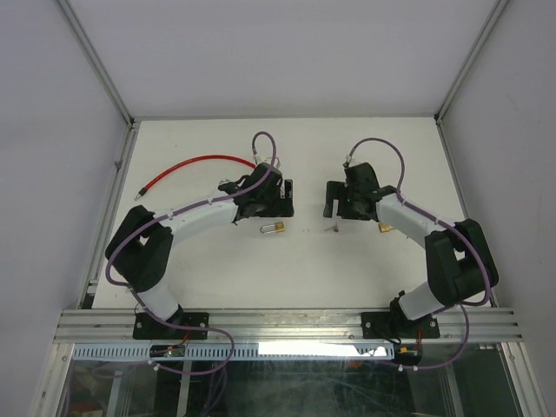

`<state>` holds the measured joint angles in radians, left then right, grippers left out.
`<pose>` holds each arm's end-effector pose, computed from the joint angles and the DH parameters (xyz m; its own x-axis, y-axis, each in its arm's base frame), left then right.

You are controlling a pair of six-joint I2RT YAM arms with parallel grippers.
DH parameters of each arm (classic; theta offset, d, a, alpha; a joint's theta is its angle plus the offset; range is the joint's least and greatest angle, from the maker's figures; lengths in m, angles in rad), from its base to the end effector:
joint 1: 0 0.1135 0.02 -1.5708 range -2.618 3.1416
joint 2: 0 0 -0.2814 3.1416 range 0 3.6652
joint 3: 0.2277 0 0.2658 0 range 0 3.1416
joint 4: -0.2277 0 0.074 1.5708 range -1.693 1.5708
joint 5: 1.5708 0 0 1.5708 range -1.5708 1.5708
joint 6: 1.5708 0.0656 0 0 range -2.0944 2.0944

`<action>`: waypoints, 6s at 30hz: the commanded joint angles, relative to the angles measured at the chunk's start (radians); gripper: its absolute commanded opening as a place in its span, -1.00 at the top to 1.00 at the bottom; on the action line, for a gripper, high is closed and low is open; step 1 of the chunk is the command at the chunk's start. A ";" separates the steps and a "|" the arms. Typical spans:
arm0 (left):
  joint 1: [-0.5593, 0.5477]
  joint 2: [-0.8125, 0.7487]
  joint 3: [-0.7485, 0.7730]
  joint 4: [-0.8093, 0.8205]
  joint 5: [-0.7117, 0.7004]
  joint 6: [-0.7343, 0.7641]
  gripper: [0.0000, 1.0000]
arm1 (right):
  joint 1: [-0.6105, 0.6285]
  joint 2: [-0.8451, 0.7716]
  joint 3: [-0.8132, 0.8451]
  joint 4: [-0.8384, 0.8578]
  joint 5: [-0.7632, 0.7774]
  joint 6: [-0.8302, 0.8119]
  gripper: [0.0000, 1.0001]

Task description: Unlock with the key

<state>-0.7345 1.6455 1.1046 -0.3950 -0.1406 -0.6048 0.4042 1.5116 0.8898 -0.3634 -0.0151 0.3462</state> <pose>0.2854 -0.2454 0.2003 -0.8338 -0.0056 -0.5520 0.1554 0.9571 -0.2444 0.2993 0.1291 0.1760 -0.8568 0.0025 -0.5156 -0.1171 0.9729 0.1994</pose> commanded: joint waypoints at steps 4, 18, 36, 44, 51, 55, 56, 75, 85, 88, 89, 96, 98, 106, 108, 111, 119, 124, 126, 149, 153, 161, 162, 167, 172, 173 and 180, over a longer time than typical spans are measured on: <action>-0.006 0.188 0.189 0.055 0.026 0.096 -0.61 | -0.018 -0.104 -0.050 0.054 0.011 0.007 -0.74; -0.049 0.308 0.219 0.022 0.132 0.189 -0.31 | -0.019 -0.236 -0.169 0.092 0.000 0.035 -0.75; -0.105 0.126 0.037 -0.002 0.157 0.184 -0.06 | -0.016 -0.237 -0.164 0.091 -0.045 -0.006 -0.66; -0.103 0.001 0.029 0.012 0.094 0.102 -0.30 | 0.003 -0.112 -0.074 0.071 -0.003 -0.037 -0.56; -0.041 -0.070 -0.019 0.016 0.045 0.080 -0.51 | 0.049 -0.006 -0.003 0.022 0.060 -0.045 -0.40; 0.012 -0.046 -0.016 0.030 0.069 0.088 -0.56 | 0.086 0.057 0.033 -0.045 0.107 -0.043 -0.24; 0.020 -0.036 -0.006 0.032 0.079 0.093 -0.56 | 0.095 0.067 0.040 -0.060 0.118 -0.042 -0.18; 0.082 0.094 0.070 0.078 0.179 0.098 -0.53 | 0.147 0.045 0.024 -0.079 0.113 -0.052 1.00; 0.089 0.150 0.084 0.097 0.218 0.110 -0.53 | 0.151 0.001 0.012 -0.083 0.064 -0.053 1.00; 0.090 0.167 0.083 0.097 0.242 0.108 -0.52 | 0.153 -0.012 0.005 -0.093 0.052 -0.053 1.00; 0.090 0.171 0.081 0.097 0.252 0.105 -0.50 | 0.154 -0.016 0.004 -0.096 0.045 -0.054 1.00; 0.089 0.158 0.055 0.097 0.273 0.087 -0.43 | 0.162 -0.076 -0.011 -0.090 0.035 -0.064 1.00; 0.089 0.154 0.044 0.097 0.289 0.082 -0.40 | 0.164 -0.089 -0.010 -0.085 0.035 -0.066 1.00; 0.089 0.124 -0.014 0.100 0.334 0.056 -0.35 | 0.167 -0.114 -0.009 -0.075 0.037 -0.068 1.00; 0.089 0.108 -0.027 0.100 0.349 0.047 -0.34 | 0.169 -0.124 -0.012 -0.065 0.030 -0.073 1.00; 0.089 0.071 -0.043 0.100 0.342 0.024 -0.34 | 0.172 -0.147 -0.017 -0.044 0.014 -0.082 1.00; 0.091 -0.070 -0.116 0.201 0.322 -0.051 -0.40 | 0.176 -0.201 -0.026 0.047 -0.072 -0.074 1.00; 0.090 -0.162 -0.219 0.368 0.376 -0.184 -0.41 | 0.182 -0.245 -0.057 0.151 -0.134 -0.045 1.00; 0.092 -0.193 -0.256 0.427 0.377 -0.256 -0.46 | 0.186 -0.259 -0.069 0.192 -0.151 -0.031 1.00; 0.113 -0.423 -0.422 0.402 0.145 -0.425 -0.65 | 0.227 -0.137 -0.202 0.245 -0.103 -0.027 1.00; 0.112 -0.462 -0.427 0.355 0.089 -0.398 -0.67 | 0.231 -0.137 -0.213 0.189 -0.094 -0.027 1.00; 0.112 -0.498 -0.443 0.314 0.054 -0.369 -0.72 | 0.243 -0.148 -0.191 -0.016 -0.039 0.008 0.68; 0.112 -0.501 -0.448 0.313 0.052 -0.369 -0.72 | 0.249 -0.152 -0.182 -0.029 -0.033 0.009 0.60; 0.116 -0.503 -0.455 0.309 0.061 -0.374 -0.74 | 0.277 -0.151 -0.113 -0.085 0.009 0.014 0.21; 0.128 -0.511 -0.462 0.307 0.070 -0.377 -0.75 | 0.285 -0.093 -0.039 -0.138 0.079 0.028 0.12; 0.129 -0.514 -0.465 0.308 0.072 -0.377 -0.75 | 0.287 -0.079 -0.023 -0.146 0.091 0.031 0.12; 0.137 -0.517 -0.473 0.305 0.079 -0.375 -0.76 | 0.310 -0.003 0.034 -0.170 0.109 0.042 0.18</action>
<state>-0.6067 1.1591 0.6384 -0.1135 -0.0616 -0.9989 0.6960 1.4826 0.8680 -0.5045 0.0540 0.3687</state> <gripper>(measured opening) 0.874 0.424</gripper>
